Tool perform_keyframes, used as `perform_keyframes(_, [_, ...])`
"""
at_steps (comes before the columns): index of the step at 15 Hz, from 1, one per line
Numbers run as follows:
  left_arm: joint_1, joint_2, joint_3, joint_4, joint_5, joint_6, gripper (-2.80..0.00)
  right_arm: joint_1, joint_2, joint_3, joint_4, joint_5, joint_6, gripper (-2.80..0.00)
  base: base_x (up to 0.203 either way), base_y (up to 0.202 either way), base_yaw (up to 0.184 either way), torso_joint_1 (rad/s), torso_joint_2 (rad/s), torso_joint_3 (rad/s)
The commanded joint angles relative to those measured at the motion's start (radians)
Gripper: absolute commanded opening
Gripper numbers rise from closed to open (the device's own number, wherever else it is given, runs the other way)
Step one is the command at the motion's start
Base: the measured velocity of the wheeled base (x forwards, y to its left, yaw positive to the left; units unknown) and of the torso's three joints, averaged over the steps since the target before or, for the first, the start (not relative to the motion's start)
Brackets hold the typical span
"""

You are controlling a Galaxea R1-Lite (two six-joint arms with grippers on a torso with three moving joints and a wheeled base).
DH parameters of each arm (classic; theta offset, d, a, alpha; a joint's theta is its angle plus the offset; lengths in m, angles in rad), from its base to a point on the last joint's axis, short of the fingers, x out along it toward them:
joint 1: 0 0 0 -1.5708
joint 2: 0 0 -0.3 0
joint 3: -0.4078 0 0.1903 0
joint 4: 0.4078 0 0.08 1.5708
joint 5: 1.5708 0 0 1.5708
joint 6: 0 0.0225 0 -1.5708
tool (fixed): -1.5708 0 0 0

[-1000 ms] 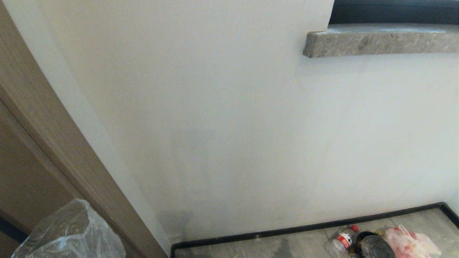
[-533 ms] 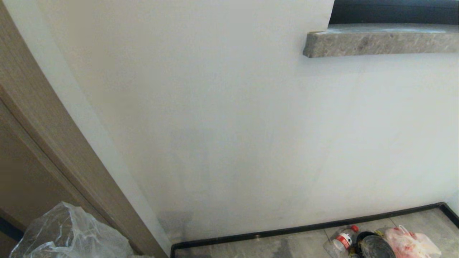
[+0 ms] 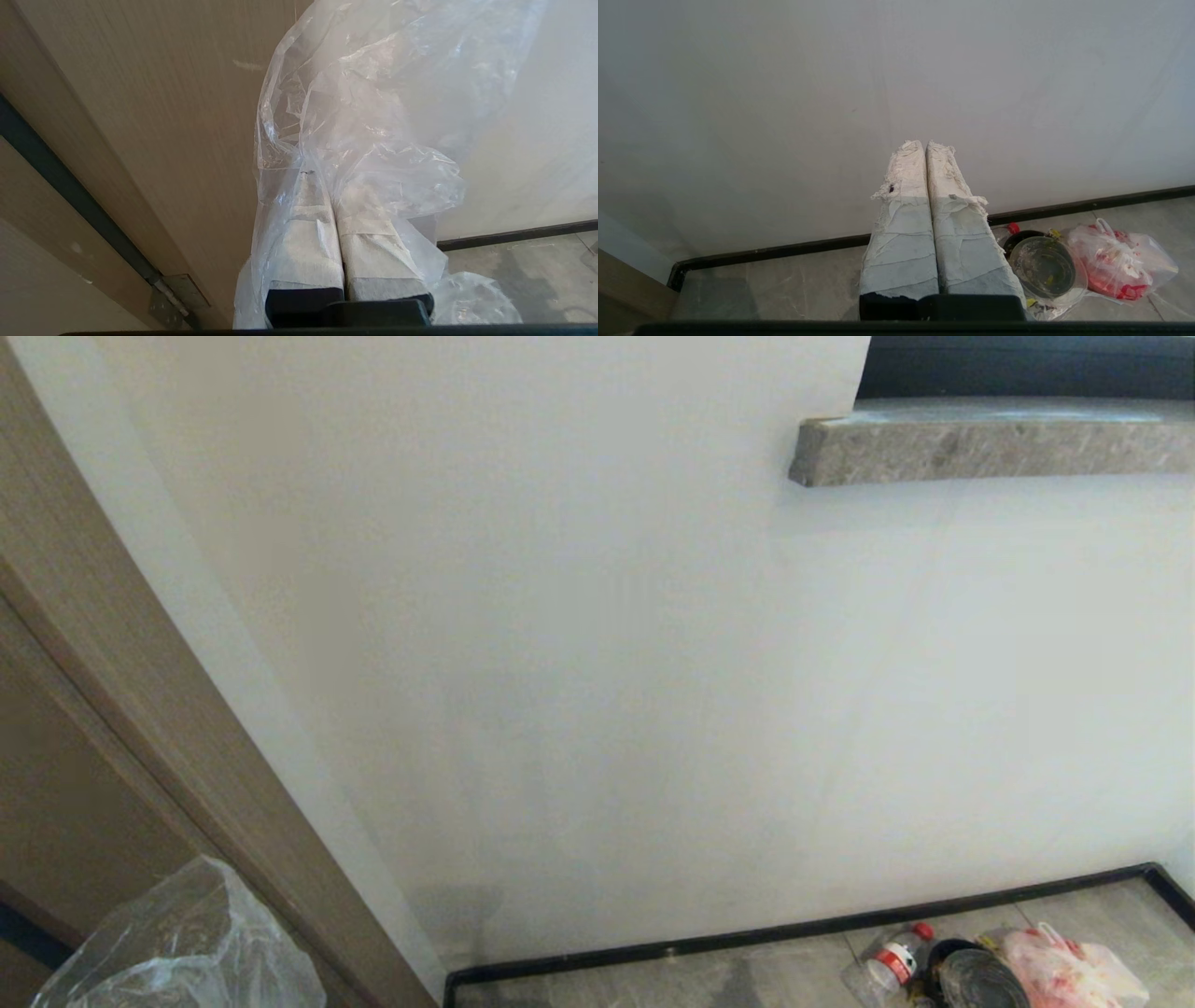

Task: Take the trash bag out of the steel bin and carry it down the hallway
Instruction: Put the trash bag at the door

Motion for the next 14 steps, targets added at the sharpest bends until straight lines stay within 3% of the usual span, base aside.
perform_keyframes(1, [0.000,0.001,0.000,0.000,0.000,0.000,-2.80,0.000,-0.001,0.002,-0.001,0.000,-0.001,-2.80,0.000,0.000,0.000,0.000,0.00,0.000])
perform_keyframes(8, [0.000,0.001,0.001,0.000,0.000,0.001,-2.80,0.000,-0.001,0.002,-0.001,0.000,-0.001,-2.80,0.000,-0.009,-0.001,0.001,0.00,0.000])
perform_keyframes(14, [0.000,0.001,0.000,-0.001,0.000,0.001,-2.80,0.000,-0.001,0.002,0.001,0.000,0.000,-2.80,0.000,-0.177,-0.001,0.002,0.00,0.002])
